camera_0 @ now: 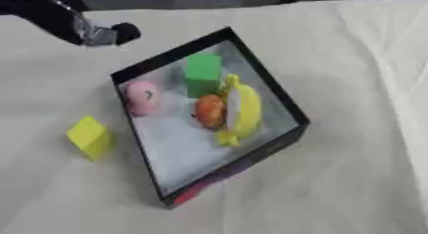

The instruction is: Pick up objects on the table and place them in the box.

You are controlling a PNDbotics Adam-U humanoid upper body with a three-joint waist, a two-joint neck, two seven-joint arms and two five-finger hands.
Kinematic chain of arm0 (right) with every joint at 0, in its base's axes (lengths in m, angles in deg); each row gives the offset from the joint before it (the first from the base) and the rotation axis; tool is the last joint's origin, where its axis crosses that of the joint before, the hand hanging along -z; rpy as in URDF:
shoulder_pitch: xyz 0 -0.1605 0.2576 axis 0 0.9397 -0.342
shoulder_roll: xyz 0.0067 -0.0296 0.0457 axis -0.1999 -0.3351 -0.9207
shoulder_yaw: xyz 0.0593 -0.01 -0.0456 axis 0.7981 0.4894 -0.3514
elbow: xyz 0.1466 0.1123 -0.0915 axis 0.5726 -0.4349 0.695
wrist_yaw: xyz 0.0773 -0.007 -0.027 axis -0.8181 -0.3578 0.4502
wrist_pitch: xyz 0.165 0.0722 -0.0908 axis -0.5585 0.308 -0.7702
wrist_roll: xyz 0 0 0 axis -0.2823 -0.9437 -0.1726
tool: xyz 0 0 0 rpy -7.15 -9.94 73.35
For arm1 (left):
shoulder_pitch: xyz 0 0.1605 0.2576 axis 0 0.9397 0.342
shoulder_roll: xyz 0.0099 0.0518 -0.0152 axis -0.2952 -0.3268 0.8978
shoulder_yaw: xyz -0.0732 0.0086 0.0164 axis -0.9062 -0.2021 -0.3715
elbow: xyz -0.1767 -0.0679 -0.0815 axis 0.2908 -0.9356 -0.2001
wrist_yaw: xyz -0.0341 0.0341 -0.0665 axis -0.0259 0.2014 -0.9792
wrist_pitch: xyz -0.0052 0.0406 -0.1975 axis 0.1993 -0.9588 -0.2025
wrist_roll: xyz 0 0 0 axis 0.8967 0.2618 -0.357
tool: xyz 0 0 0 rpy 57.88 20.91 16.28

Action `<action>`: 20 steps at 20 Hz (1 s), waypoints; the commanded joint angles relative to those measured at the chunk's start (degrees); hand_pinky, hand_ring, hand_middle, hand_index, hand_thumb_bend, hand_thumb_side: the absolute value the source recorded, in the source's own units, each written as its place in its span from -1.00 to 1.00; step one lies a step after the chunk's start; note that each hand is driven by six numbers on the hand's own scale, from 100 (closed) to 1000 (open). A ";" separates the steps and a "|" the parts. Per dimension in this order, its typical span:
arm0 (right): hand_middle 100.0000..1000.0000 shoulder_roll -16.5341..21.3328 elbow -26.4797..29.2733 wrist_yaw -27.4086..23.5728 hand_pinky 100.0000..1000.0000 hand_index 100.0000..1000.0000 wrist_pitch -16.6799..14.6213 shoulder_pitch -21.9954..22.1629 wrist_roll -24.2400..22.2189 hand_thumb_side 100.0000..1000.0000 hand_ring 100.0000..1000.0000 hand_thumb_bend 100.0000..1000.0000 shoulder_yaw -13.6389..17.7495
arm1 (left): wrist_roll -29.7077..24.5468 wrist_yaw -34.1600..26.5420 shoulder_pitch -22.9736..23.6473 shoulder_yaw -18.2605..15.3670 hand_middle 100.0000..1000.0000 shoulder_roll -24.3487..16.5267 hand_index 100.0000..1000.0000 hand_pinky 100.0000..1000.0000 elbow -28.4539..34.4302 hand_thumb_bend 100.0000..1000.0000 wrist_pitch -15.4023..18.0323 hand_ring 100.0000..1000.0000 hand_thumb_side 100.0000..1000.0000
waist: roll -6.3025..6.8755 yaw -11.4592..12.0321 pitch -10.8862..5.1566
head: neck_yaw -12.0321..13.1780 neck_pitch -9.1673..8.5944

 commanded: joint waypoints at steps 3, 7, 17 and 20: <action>0.30 2.18 1.32 0.29 0.78 0.57 -0.43 -0.38 0.13 -0.02 0.38 -1.00 0.90 | -2.09 -0.44 8.40 -2.83 0.58 -7.68 0.72 0.62 6.59 -0.27 -0.97 0.65 -0.28 | -0.47 0.21 -2.11 | 0.48 -0.15; 0.30 2.12 1.32 0.52 0.78 0.57 -0.41 -0.20 0.15 -0.03 0.38 -1.00 0.97 | -4.22 0.86 14.72 -3.36 0.56 -10.95 0.70 0.62 8.99 -0.20 -0.03 0.65 -0.28 | -0.69 0.31 -1.71 | 0.36 -0.37; 0.30 2.30 1.32 0.80 0.78 0.57 -0.61 -0.12 0.32 -0.03 0.38 -1.00 1.08 | -7.72 4.64 20.99 -3.34 0.53 -13.91 0.69 0.62 9.48 -0.06 6.04 0.63 -0.30 | -0.62 -0.04 -1.44 | 0.85 -1.16; 0.30 2.33 1.32 0.85 0.78 0.57 -0.66 -0.07 0.28 -0.03 0.38 -1.00 1.05 | -9.22 7.03 21.46 -2.79 0.54 -14.21 0.66 0.63 9.48 -0.01 6.20 0.65 -0.53 | -0.59 -0.26 -1.40 | 1.16 -1.37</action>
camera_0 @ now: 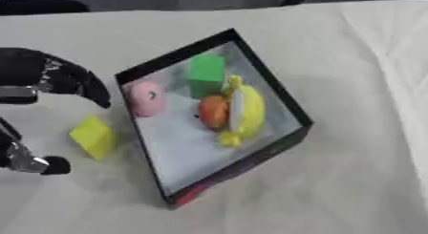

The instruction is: Pick up objects on the table and place them in the box.

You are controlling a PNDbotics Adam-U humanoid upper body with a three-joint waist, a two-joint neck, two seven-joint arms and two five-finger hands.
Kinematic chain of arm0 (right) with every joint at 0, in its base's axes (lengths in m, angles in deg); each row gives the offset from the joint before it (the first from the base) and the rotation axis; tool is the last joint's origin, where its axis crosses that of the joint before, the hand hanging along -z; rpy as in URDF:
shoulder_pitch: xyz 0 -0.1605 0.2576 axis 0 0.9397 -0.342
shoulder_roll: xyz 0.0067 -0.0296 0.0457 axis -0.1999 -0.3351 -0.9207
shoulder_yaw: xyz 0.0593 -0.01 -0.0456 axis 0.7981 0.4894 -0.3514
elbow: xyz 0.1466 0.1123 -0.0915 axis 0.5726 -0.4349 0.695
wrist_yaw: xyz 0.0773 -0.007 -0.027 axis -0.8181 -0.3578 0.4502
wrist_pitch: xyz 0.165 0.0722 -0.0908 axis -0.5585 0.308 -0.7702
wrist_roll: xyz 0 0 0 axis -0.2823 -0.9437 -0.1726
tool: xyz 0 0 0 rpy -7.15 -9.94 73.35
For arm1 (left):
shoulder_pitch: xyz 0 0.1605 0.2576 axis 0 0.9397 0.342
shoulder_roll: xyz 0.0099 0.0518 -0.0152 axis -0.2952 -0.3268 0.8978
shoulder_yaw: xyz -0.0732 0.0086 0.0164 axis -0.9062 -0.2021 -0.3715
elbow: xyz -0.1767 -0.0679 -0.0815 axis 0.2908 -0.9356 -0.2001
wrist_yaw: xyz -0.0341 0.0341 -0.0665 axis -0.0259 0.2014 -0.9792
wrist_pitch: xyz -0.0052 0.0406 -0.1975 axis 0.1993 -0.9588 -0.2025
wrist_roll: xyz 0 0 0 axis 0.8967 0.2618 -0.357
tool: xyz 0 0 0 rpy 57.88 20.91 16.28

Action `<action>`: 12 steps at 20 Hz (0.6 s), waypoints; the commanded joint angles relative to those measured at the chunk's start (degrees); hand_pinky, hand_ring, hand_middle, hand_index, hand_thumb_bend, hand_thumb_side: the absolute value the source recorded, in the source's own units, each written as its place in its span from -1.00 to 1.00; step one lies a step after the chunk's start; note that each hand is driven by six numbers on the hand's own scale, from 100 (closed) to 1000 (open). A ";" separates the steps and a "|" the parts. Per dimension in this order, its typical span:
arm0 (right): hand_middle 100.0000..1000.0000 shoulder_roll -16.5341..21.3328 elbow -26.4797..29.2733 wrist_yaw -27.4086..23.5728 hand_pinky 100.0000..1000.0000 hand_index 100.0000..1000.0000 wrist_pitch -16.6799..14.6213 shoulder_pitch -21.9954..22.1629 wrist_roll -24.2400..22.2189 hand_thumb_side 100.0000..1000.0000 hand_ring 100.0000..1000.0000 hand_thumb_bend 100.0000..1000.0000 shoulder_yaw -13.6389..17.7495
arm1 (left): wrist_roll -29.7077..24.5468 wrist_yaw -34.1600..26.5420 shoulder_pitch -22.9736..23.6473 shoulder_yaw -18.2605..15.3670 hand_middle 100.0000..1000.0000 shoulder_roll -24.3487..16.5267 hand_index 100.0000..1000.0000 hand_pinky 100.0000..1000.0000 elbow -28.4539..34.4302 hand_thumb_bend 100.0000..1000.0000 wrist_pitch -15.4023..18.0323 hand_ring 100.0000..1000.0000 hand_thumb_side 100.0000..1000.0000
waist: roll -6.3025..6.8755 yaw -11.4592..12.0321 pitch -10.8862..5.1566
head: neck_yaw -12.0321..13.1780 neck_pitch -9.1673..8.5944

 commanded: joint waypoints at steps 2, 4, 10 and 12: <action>0.30 1.96 1.32 0.39 0.78 0.57 -0.22 -0.24 -0.06 -0.03 0.38 -1.00 0.77 | -1.73 3.17 0.30 -0.23 0.54 -2.85 0.64 0.63 0.78 0.00 0.14 0.65 -0.60 | -0.51 -0.17 -1.30 | 0.60 -0.77; 0.30 1.87 1.32 0.46 0.78 0.57 -0.10 -0.15 -0.08 -0.03 0.38 -1.00 0.77 | -2.36 4.69 0.84 0.15 0.54 -2.94 0.62 0.63 0.59 -0.01 -0.43 0.65 -0.68 | -0.43 -0.23 -1.16 | 0.79 -0.81; 0.30 1.66 1.32 0.62 0.78 0.57 0.09 -0.05 -0.13 -0.02 0.38 -1.00 0.76 | -2.27 5.55 0.73 0.70 0.52 -2.27 0.63 0.62 -2.29 -0.03 -1.01 0.65 -0.74 | -0.38 -0.40 -1.04 | 0.90 -0.74; 0.30 1.60 1.32 0.66 0.78 0.57 0.18 -0.01 -0.14 -0.02 0.38 -1.00 0.75 | -1.72 5.43 0.23 0.69 0.52 -1.97 0.64 0.62 -3.78 -0.04 -1.04 0.65 -0.79 | -0.37 -0.44 -1.04 | 1.01 -0.72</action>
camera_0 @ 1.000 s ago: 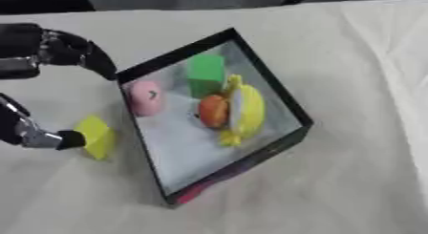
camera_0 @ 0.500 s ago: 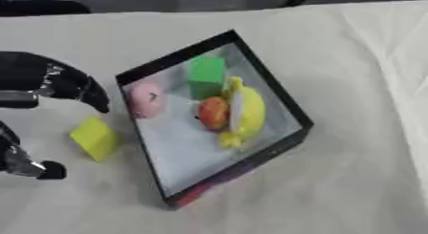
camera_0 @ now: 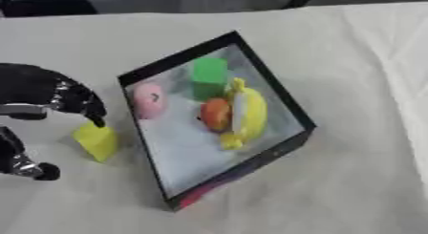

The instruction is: Pick up objects on the table and place them in the box.

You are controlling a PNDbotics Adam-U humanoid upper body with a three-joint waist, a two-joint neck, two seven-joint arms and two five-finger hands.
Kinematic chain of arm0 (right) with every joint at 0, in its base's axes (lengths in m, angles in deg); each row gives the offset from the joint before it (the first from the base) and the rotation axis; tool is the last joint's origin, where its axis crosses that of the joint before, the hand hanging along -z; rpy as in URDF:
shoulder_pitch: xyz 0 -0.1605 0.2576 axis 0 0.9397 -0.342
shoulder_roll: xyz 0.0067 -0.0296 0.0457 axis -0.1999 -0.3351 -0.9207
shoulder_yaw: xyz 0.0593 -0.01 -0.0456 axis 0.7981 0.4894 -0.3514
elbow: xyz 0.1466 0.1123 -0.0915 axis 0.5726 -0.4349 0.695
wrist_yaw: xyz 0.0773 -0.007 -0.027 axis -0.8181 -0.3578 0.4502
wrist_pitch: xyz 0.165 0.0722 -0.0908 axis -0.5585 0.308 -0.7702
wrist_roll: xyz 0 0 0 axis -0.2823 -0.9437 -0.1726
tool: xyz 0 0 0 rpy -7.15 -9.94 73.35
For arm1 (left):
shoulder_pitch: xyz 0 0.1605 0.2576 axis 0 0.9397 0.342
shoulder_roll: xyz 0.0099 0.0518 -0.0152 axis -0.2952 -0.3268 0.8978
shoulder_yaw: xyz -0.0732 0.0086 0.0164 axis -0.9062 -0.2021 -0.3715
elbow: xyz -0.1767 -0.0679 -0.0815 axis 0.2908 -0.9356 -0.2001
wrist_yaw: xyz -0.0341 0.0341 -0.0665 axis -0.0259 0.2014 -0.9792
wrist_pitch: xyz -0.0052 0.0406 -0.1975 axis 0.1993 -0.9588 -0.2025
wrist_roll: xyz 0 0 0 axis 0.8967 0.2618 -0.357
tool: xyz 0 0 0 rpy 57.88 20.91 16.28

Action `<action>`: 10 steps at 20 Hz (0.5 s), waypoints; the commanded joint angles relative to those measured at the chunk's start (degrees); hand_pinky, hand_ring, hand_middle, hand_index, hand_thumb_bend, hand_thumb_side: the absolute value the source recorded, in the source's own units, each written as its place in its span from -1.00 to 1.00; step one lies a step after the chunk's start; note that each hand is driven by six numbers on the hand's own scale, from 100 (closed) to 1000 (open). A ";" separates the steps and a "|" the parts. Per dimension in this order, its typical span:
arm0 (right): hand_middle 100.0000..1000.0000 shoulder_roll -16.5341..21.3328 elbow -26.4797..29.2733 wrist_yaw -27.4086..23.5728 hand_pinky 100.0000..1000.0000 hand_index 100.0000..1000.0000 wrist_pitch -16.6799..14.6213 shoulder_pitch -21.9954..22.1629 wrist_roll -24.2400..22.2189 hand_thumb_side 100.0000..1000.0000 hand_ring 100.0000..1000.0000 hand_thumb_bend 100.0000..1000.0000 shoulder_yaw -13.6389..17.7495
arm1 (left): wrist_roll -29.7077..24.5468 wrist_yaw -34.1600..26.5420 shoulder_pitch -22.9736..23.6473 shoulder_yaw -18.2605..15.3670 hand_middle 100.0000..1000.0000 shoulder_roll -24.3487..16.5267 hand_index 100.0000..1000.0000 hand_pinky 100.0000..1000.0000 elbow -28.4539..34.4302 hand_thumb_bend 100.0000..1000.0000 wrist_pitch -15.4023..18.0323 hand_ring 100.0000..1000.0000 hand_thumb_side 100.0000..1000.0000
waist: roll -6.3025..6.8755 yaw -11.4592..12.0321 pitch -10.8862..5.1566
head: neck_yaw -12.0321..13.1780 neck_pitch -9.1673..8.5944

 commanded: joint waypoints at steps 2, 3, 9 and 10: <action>0.30 1.52 1.32 0.46 0.78 0.57 0.16 -0.24 -0.11 -0.02 0.38 -1.00 0.70 | 1.40 0.07 -1.56 -0.40 0.52 -1.16 0.64 0.61 -2.62 -0.09 0.08 0.64 -0.84 | -0.37 -0.16 -1.05 | 0.39 -0.71; 0.30 1.47 1.31 0.48 0.78 0.57 0.21 -0.22 -0.14 -0.02 0.38 -1.00 0.68 | 2.10 -0.05 -2.03 -0.28 0.52 -0.93 0.64 0.61 -3.35 -0.12 0.22 0.64 -0.85 | -0.38 -0.18 -1.04 | 0.44 -0.73; 0.30 1.18 1.19 0.61 0.78 0.57 0.38 -0.22 -0.25 -0.02 0.38 -1.00 0.64 | 4.60 -0.54 -5.17 1.35 0.52 0.61 0.65 0.58 -8.01 -0.32 1.16 0.61 -0.81 | -0.43 -0.52 -0.87 | 0.82 -0.76; 0.30 1.13 1.17 0.62 0.78 0.57 0.40 -0.24 -0.26 -0.02 0.38 -1.00 0.65 | 4.54 -0.53 -5.64 1.67 0.52 0.88 0.64 0.58 -8.77 -0.32 1.31 0.61 -0.81 | -0.42 -0.58 -0.83 | 0.85 -0.76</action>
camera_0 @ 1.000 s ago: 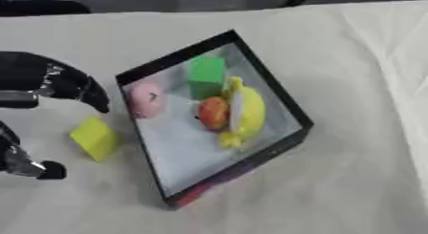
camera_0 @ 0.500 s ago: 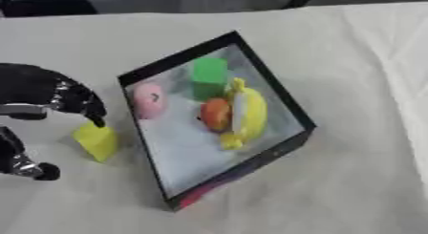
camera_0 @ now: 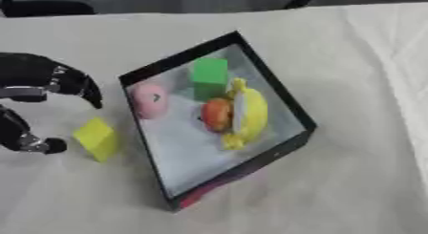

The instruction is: Pick up objects on the table and place them in the box.

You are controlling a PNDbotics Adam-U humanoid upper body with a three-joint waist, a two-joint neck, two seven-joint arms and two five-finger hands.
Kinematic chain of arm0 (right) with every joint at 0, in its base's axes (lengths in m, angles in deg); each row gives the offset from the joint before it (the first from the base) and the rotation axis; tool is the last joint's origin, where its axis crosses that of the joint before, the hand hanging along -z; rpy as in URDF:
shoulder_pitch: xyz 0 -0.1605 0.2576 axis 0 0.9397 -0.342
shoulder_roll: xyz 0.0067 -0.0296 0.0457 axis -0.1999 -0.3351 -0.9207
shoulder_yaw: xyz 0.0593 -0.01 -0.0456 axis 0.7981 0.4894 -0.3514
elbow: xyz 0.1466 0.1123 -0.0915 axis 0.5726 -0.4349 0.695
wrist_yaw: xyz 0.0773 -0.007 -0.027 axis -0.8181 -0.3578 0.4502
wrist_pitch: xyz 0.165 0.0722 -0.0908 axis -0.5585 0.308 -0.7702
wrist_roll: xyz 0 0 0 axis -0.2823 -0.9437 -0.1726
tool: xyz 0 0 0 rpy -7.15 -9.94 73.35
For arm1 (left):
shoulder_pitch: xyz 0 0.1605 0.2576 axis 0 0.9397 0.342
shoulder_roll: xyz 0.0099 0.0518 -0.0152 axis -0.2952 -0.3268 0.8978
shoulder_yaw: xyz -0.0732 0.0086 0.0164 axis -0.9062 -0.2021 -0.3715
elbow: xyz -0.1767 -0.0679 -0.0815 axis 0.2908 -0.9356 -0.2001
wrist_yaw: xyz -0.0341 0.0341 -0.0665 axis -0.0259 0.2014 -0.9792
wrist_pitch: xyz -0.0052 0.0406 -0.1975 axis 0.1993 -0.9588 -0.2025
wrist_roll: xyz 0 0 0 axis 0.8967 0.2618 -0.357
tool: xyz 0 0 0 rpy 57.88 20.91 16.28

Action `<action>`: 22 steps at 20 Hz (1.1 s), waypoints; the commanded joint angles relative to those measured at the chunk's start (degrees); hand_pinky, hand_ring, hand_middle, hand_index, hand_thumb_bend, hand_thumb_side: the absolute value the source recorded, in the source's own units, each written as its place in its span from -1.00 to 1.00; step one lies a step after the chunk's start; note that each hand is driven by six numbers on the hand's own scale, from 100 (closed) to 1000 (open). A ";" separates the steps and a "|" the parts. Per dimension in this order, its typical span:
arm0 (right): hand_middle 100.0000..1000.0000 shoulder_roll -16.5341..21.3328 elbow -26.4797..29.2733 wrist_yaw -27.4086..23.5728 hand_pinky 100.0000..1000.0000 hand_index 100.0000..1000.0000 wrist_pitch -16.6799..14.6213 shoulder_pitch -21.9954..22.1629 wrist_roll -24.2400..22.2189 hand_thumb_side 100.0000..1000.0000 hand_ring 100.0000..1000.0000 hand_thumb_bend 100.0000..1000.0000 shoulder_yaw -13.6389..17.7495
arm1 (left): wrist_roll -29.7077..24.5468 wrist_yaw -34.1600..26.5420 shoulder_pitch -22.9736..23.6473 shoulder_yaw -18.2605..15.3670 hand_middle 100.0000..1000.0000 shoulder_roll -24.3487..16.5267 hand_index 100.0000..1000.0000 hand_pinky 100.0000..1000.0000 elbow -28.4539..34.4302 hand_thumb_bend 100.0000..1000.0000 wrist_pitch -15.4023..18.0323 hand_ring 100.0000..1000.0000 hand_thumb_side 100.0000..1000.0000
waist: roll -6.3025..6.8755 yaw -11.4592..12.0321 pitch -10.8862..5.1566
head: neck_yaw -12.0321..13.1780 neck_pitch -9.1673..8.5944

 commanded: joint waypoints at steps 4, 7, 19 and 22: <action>0.30 0.97 1.12 0.37 0.78 0.57 0.19 -0.41 -0.09 -0.02 0.38 -1.00 0.64 | -0.03 0.02 -2.77 1.12 0.51 0.19 0.63 0.58 -3.98 -0.32 0.90 0.61 -0.73 | -0.36 -0.29 -0.70 | 0.41 -0.68; 0.30 0.87 1.09 0.39 0.78 0.57 0.27 -0.50 -0.12 -0.02 0.38 -1.00 0.63 | -0.86 0.28 -3.55 1.91 0.50 0.78 0.63 0.57 -5.53 -0.30 1.46 0.61 -0.74 | -0.33 -0.43 -0.58 | 0.48 -0.71; 0.30 0.56 1.05 0.34 0.78 0.57 0.49 -0.89 -0.37 -0.02 0.38 -1.00 0.43 | -6.60 1.75 -5.39 4.55 0.51 2.48 0.61 0.58 -10.17 -0.19 3.26 0.61 -0.76 | -0.48 -0.87 -0.31 | 0.43 -1.06; 0.30 0.55 1.08 0.32 0.78 0.57 0.37 -0.89 -0.31 -0.02 0.38 -1.00 0.51 | -7.16 2.43 -5.96 4.96 0.51 2.92 0.61 0.57 -11.01 -0.16 3.52 0.61 -0.79 | -0.65 -0.96 -0.28 | 0.54 -1.11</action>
